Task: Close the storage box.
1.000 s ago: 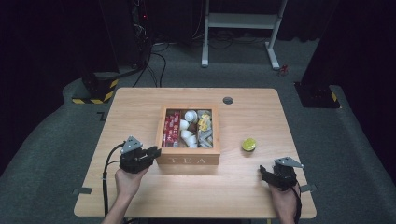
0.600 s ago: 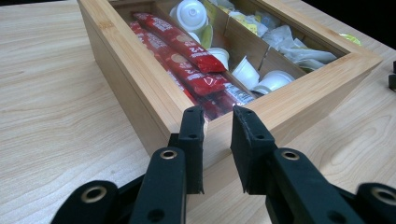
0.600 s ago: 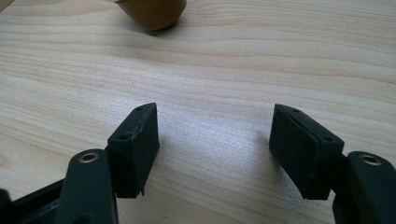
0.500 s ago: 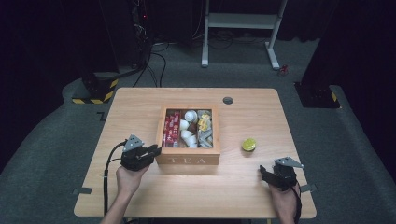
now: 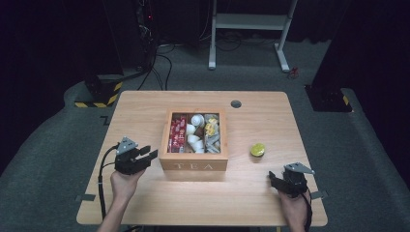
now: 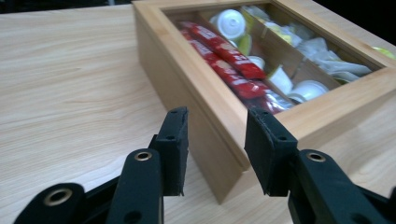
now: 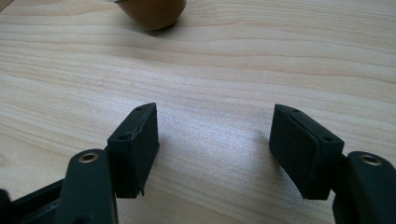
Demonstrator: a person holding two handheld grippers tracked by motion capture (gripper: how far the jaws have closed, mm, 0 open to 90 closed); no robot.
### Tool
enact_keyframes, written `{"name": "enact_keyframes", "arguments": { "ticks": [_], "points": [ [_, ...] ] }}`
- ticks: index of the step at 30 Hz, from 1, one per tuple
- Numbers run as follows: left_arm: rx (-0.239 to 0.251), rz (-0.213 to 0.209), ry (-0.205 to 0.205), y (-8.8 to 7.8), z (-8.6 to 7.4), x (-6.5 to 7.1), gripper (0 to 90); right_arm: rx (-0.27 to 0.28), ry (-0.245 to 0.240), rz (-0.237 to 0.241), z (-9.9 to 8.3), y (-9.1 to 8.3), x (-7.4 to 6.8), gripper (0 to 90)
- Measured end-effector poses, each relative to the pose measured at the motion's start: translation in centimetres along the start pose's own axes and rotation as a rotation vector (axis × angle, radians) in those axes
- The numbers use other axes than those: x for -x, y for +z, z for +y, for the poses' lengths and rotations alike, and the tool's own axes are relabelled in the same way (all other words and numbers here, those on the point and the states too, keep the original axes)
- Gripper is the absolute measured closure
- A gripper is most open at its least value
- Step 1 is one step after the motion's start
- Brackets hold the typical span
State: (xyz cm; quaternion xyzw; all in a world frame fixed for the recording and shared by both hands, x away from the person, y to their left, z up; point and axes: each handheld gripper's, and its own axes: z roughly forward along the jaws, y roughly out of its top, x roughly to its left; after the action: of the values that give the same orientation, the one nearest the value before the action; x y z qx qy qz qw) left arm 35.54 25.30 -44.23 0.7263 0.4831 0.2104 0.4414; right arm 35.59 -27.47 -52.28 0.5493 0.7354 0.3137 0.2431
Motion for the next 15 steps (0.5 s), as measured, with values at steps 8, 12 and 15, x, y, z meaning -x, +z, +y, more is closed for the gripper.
{"name": "enact_keyframes", "arguments": {
  "ticks": [8,12,15],
  "points": [
    [0.017,0.062,-0.042,-0.9,-0.6,-1.5,56.6,0.000,0.000,0.000,0.0,0.0,0.0,32.9],
    [0.014,0.092,-0.039,-1.2,-1.0,-2.0,56.9,0.000,0.000,0.000,0.0,0.0,0.0,32.9],
    [0.004,0.112,-0.036,-1.1,-1.4,-2.3,56.2,0.000,0.000,0.000,0.0,0.0,0.0,32.9]
  ]
}}
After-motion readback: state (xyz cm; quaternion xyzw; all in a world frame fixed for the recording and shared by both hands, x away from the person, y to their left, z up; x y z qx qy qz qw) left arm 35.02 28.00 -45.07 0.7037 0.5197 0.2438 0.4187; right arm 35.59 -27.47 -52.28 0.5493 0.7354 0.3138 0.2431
